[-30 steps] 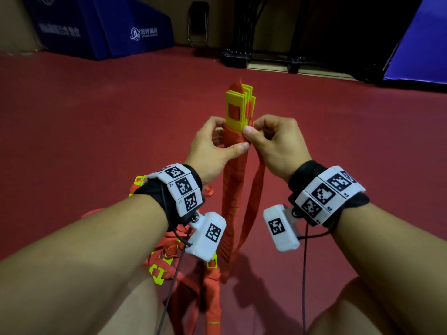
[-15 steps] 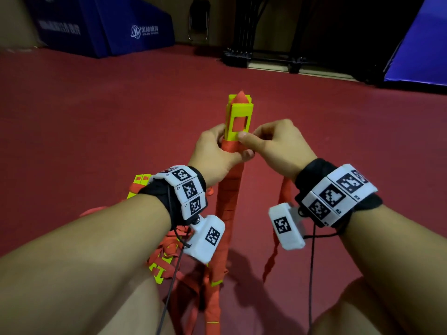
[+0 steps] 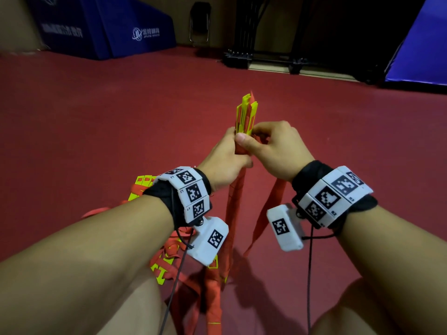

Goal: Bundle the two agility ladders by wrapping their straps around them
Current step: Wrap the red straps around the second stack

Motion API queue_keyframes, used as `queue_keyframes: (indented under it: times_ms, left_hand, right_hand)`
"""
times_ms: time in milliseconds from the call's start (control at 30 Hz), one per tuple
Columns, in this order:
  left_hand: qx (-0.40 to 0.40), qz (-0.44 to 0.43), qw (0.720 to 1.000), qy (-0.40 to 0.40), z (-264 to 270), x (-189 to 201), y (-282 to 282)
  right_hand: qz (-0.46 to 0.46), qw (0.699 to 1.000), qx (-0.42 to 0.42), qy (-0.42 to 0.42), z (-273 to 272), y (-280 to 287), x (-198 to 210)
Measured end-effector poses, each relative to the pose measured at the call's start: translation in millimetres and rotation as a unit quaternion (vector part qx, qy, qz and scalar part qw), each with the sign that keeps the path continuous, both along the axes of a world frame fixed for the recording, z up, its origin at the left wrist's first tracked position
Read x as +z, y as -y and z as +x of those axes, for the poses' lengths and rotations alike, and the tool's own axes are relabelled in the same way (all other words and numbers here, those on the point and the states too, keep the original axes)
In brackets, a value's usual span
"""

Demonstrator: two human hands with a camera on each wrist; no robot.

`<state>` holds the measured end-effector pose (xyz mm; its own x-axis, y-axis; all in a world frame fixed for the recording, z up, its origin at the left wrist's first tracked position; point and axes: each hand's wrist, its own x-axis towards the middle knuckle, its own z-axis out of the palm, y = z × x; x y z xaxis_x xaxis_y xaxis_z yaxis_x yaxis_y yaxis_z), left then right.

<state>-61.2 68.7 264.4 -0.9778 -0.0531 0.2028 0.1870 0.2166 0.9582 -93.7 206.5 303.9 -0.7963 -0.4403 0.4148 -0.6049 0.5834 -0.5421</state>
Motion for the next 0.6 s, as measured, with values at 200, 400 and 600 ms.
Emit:
queue_keyframes:
  times_ms: [200, 400, 600]
  left_hand:
    - [-0.030, 0.023, 0.998, -0.052, 2.7, -1.5, 0.9]
    - [0.025, 0.038, 0.998, -0.040, -1.1, -12.5, 7.0]
    - [0.050, 0.021, 0.998, -0.042, 2.6, -9.9, 9.8]
  right_hand:
    - [-0.015, 1.000, -0.010, 0.001, -7.1, -10.0, 5.8]
    - [0.009, 0.999, -0.026, 0.022, -6.0, -9.3, 4.1]
    - [0.024, 0.996, -0.023, 0.078, 0.2, -5.8, 6.7]
